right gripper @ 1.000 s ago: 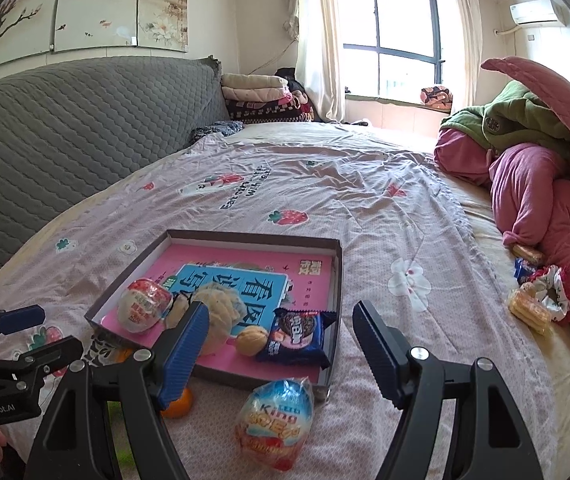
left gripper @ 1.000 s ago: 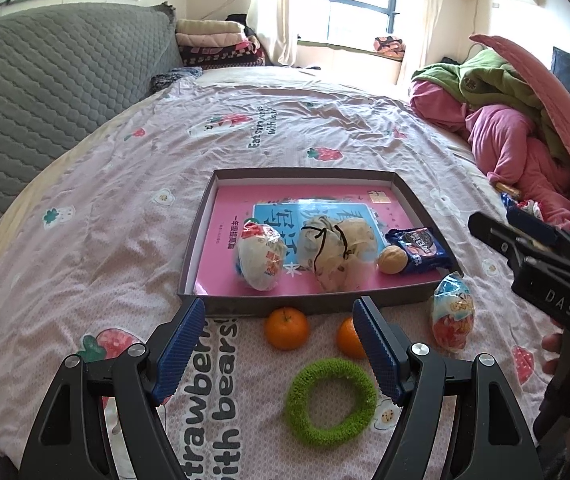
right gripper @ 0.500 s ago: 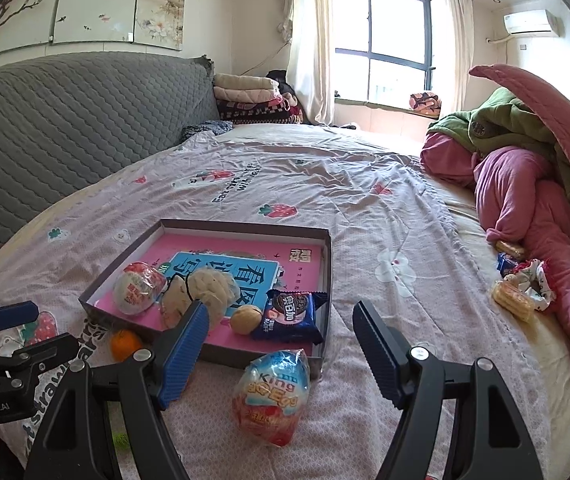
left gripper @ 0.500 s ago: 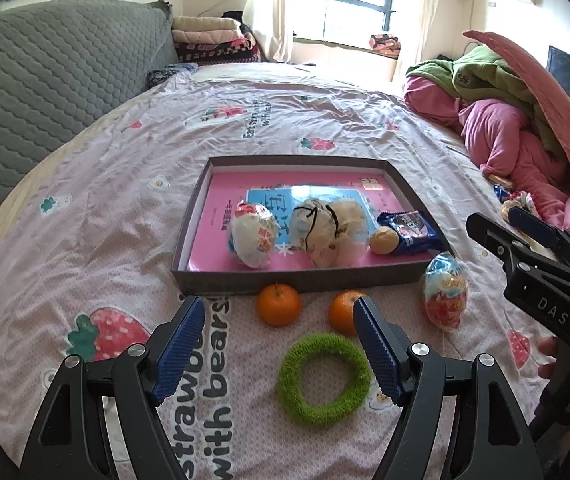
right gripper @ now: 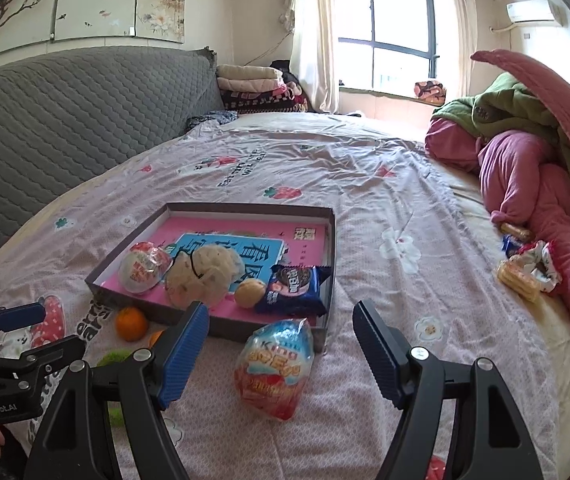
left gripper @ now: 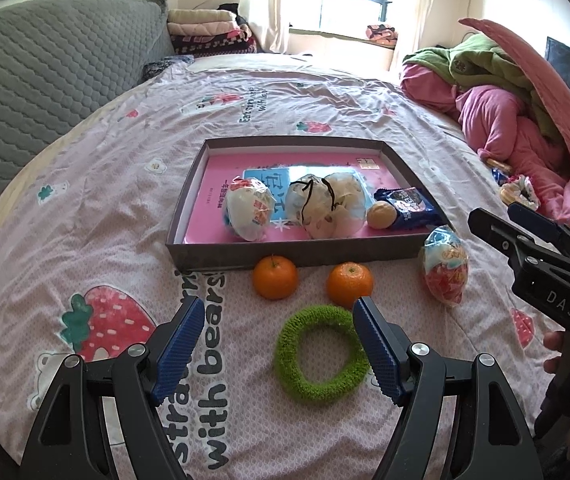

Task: Organize objects
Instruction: 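Move the right tool toward the wrapped King egg snack bag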

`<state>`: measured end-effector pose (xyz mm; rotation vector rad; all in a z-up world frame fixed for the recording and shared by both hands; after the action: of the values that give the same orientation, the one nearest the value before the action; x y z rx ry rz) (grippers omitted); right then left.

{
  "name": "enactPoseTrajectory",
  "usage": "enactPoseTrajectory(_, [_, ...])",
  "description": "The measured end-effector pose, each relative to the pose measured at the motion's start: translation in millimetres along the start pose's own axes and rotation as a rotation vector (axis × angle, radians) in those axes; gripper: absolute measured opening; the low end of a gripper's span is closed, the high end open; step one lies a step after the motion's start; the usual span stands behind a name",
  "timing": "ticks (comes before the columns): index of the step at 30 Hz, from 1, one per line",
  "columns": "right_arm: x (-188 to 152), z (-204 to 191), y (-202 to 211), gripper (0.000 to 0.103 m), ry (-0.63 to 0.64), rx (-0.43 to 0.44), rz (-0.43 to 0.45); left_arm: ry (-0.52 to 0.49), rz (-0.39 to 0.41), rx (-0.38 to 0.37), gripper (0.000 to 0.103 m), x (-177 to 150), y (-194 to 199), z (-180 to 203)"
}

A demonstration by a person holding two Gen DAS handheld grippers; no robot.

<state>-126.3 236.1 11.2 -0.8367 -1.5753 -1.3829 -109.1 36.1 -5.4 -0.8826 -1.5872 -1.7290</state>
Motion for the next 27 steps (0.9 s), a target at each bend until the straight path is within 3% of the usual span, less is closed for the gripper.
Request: enactPoseTrajectory(27, [-12, -1, 3, 0.074, 0.007, -0.005, -0.035, -0.016, -0.059, 0.000, 0.078, -20, -10, 5])
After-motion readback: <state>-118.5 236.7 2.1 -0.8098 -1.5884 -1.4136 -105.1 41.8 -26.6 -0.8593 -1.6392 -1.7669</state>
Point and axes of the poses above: each gripper's, at about its wrist camera, not at the fingertips, and y roughly against the way its jaws point, z to its right, x to its top, the point moved 3 cm from there along -y, roughly the way its jaws point, and after that the axes turned 12 degrees about z, right-handed, at the moved point
